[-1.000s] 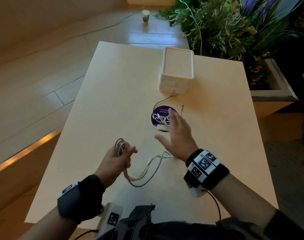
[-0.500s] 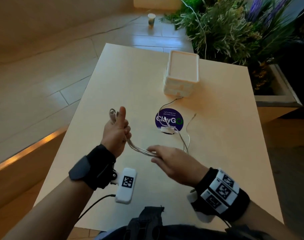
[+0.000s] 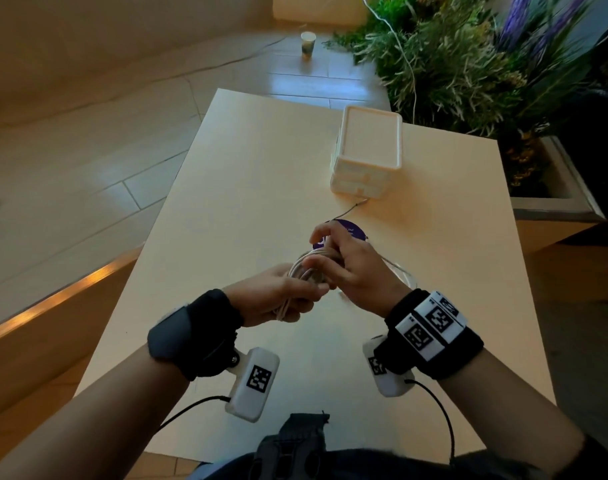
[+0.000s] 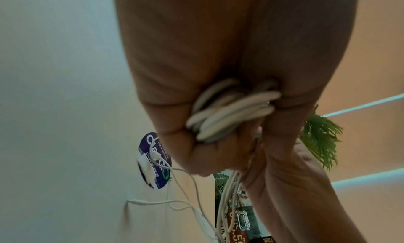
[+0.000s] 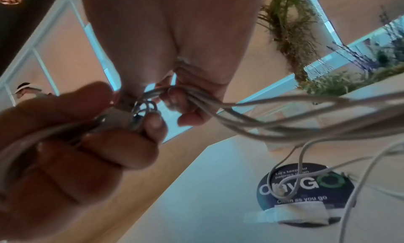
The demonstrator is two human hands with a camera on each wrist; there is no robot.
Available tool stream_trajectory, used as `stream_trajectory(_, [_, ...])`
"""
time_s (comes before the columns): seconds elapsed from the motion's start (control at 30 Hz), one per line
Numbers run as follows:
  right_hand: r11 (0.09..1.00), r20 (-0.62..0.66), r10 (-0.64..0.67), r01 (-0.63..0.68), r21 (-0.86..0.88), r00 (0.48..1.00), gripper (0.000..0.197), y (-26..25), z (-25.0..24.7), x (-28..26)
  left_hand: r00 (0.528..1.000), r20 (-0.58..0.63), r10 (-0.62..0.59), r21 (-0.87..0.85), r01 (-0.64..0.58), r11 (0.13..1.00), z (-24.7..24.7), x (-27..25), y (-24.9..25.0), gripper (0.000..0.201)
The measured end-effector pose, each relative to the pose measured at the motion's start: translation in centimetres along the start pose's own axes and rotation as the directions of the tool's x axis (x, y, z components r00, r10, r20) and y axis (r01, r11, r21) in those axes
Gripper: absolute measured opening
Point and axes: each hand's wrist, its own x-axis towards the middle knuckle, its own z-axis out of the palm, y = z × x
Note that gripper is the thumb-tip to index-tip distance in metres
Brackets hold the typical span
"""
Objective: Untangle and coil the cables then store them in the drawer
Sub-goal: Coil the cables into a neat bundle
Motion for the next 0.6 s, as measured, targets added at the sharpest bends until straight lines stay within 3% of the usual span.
stream_trajectory(0.17, [0.984, 0.048, 0.033, -0.041, 0.171, 0.998, 0.014, 1.4, -0.5, -0.6, 0.988, -0.088, 0.128, -0.147, -0.140, 0.979, -0.5, -0.2, -0.5, 0.020])
stream_trajectory(0.27, [0.993, -0.179, 0.012, 0.010, 0.120, 0.984, 0.020, 1.7, 0.3, -1.0, 0.962, -0.215, 0.166, -0.148, -0.201, 0.968, 0.3, 0.2, -0.7, 0.025])
stream_trajectory(0.33, [0.995, -0.338, -0.019, 0.051, 0.087, 0.941, 0.021, 1.5, 1.4, -0.8, 0.896, -0.379, 0.233, -0.027, -0.262, 0.965, 1.5, 0.9, -0.8, 0.016])
stream_trajectory(0.4, [0.997, -0.413, -0.036, 0.060, 0.045, 0.910, 0.024, 1.3, 2.3, -0.8, 0.792, -0.501, 0.350, 0.134, -0.328, 0.935, 2.7, 1.3, -0.7, 0.015])
stream_trajectory(0.5, [0.999, -0.338, -0.031, 0.044, 0.032, 0.941, 0.042, 1.0, 3.1, -1.1, 0.684, -0.572, 0.452, 0.170, -0.440, 0.882, 3.6, 1.6, -0.5, 0.014])
stream_trajectory(0.6, [0.997, -0.213, -0.007, 0.024, 0.076, 0.977, 0.057, 0.7, 3.3, -1.6, 0.665, -0.627, 0.406, 0.054, -0.483, 0.874, 3.6, 2.0, -0.6, 0.014])
